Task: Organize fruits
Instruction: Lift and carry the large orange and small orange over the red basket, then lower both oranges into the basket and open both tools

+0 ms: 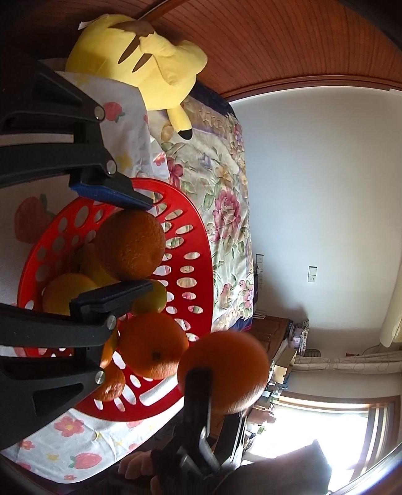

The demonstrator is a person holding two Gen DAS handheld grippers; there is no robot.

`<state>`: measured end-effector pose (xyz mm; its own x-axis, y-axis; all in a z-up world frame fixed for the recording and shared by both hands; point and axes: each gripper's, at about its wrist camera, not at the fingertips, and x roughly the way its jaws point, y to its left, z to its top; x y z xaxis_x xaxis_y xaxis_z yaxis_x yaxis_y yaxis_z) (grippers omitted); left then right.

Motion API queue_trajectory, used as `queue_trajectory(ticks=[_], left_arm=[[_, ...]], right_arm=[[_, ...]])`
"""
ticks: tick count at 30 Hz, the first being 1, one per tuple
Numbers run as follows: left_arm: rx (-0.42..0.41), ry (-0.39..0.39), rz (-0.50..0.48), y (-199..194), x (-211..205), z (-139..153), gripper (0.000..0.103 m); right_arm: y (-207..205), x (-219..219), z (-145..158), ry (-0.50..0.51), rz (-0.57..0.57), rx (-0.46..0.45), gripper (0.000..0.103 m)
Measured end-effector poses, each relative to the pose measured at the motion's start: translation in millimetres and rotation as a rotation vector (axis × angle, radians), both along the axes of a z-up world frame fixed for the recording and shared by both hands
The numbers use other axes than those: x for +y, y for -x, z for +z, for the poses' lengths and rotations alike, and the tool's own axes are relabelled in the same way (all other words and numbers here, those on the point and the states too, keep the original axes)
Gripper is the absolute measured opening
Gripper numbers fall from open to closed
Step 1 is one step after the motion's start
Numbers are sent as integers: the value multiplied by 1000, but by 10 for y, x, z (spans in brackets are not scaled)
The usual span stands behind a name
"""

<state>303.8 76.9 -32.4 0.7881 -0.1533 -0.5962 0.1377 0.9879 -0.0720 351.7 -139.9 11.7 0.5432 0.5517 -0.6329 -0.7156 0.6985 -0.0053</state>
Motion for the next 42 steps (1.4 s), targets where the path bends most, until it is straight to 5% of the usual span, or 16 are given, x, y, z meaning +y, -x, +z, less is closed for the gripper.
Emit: queue_trajectory(ticks=[10,25,42], left_arm=[[-7,24,-5,-54,89,-60,45],[-3,21,-7,-66,97,-87,46],[-5,21,-7,-82,90,-96,48]], right_arm=[[-329,543,-199,89,69,24,88],[-476,802,-372,232,89,74,88],[-377,520,-199,104,45,49,87]])
